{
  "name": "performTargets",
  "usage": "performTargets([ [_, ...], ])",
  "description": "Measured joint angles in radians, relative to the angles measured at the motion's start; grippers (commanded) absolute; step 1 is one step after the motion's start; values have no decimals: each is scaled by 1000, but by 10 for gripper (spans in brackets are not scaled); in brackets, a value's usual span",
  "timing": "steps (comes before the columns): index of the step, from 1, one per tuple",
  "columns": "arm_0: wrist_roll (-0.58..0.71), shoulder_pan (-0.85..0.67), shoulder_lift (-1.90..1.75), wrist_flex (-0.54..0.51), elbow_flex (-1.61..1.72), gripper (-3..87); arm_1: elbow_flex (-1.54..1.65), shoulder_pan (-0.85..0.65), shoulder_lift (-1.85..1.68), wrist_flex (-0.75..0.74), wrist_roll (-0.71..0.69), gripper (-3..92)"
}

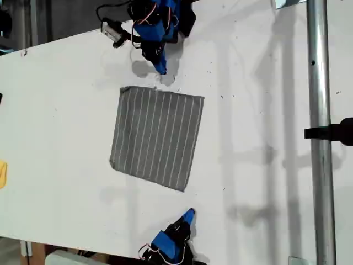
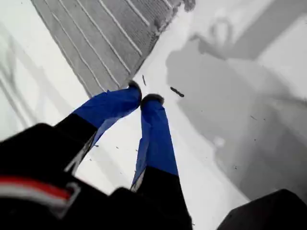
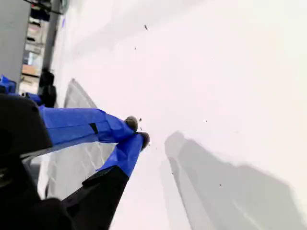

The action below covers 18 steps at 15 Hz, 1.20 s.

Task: Grasp corners of a towel and fold twice.

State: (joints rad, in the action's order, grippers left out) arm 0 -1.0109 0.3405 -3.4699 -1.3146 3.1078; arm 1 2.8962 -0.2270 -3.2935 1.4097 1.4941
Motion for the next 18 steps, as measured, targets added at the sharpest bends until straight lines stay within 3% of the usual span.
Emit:
performTargets([
  [1, -8, -9, 0, 0, 0, -29, 0, 0, 0, -2, 0, -3],
  [2, -118, -118, 2, 3, 0, -29, 0, 9, 0, -2, 0, -3],
  [4, -453, -489, 0, 2, 0, -29, 0, 12, 0, -2, 0, -3],
  [5, -495, -545, 0, 0, 6, -28, 0, 12, 0, -2, 0, -3],
  [7, -525, -548, 0, 0, 8, 12, 0, 12, 0, -2, 0, -3],
  [12, -609, -528, 0, 23, -3, -32, -75, 48, 35, -8, -8, -3],
  [15, -607, -485, 161, 78, -160, -32, -405, 95, 466, -71, -100, -3],
  [18, -568, -463, 561, 43, -522, -32, -723, 202, 848, -78, -146, -3],
])
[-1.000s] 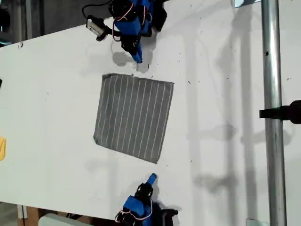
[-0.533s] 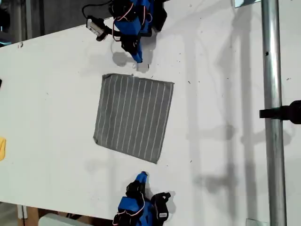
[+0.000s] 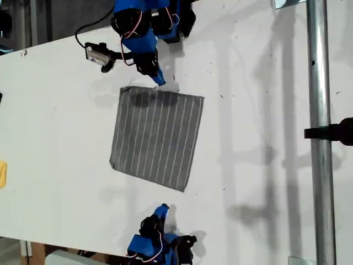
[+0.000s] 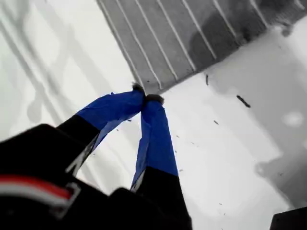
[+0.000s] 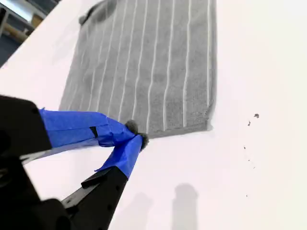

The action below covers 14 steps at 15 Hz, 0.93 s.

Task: Grasp corners of a towel and fold twice.

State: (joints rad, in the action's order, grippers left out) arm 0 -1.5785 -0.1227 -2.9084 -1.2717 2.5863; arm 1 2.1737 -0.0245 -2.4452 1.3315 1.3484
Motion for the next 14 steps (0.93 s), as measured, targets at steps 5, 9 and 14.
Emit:
performTargets([
  [5, 155, 48, 403, -186, -508, -32, -598, 236, 551, 140, -137, -3],
  [9, 273, 74, 707, -347, -834, -32, -793, 313, 738, 238, -264, 253],
  [14, 284, 74, 747, -354, -847, -31, -600, 232, 824, 206, -400, 251],
])
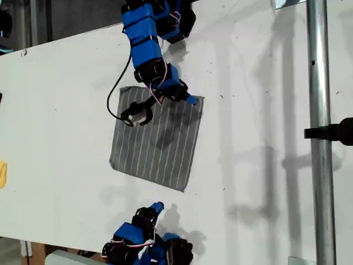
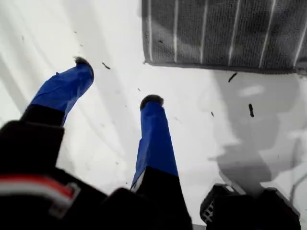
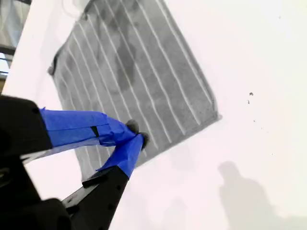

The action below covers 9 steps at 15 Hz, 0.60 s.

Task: Grasp corners of a towel and fold twice.

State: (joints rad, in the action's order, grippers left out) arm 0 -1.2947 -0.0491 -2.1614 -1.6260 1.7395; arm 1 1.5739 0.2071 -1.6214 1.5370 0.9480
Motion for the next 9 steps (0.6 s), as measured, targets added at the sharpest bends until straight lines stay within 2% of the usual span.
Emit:
performTargets([
  [4, -5, 0, 35, 0, 0, -31, 46, -57, 183, -138, -71, 246],
  [9, -40, 25, 49, 0, 0, -31, 46, -78, 324, -216, -81, 236],
])
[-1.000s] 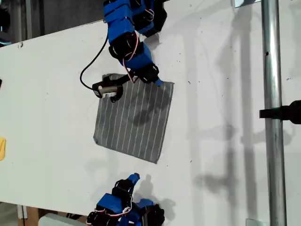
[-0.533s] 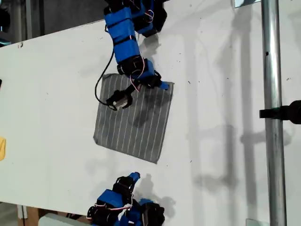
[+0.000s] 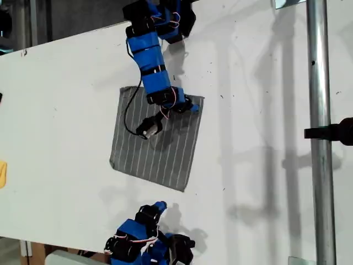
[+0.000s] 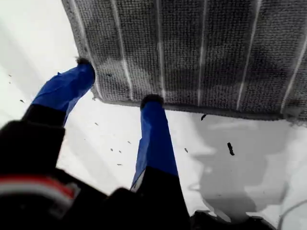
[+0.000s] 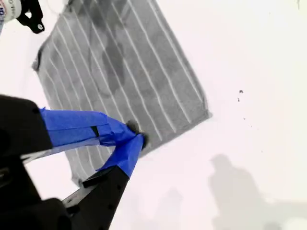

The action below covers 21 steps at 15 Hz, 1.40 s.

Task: Grasp corners of a towel and fold twice.

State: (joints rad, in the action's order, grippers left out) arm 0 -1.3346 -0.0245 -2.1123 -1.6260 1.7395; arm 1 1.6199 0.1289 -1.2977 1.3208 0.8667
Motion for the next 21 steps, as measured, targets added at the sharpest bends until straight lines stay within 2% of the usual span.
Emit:
performTargets([
  [2, -18, 9, 8, 0, 0, -31, 0, 0, 43, -18, 0, 201],
  [3, -28, 12, 15, 0, 0, -31, 0, 0, 67, -23, 0, 144],
  [4, -37, 12, 20, 0, 0, -31, -2, -2, 81, -31, 0, 44],
  [7, -61, 12, 38, 0, 0, -31, -34, 0, 117, -46, 0, -2],
  [11, -84, 12, 179, -28, -91, -29, -38, 0, 121, -48, 6, -3],
  [12, -58, 12, 229, -46, -167, 1, -41, 0, 121, -48, 8, -3],
  [13, -6, 12, 273, -43, -235, 134, -43, 0, 121, -48, 8, -3],
  [14, 49, 12, 308, -44, -290, 225, -43, 0, 121, -48, 8, -3],
  [18, 298, -12, 339, -37, -310, 255, -43, 8, 121, -48, 8, -3],
  [21, 374, -21, 354, 91, -163, 231, -61, 23, 123, -40, 14, -3],
])
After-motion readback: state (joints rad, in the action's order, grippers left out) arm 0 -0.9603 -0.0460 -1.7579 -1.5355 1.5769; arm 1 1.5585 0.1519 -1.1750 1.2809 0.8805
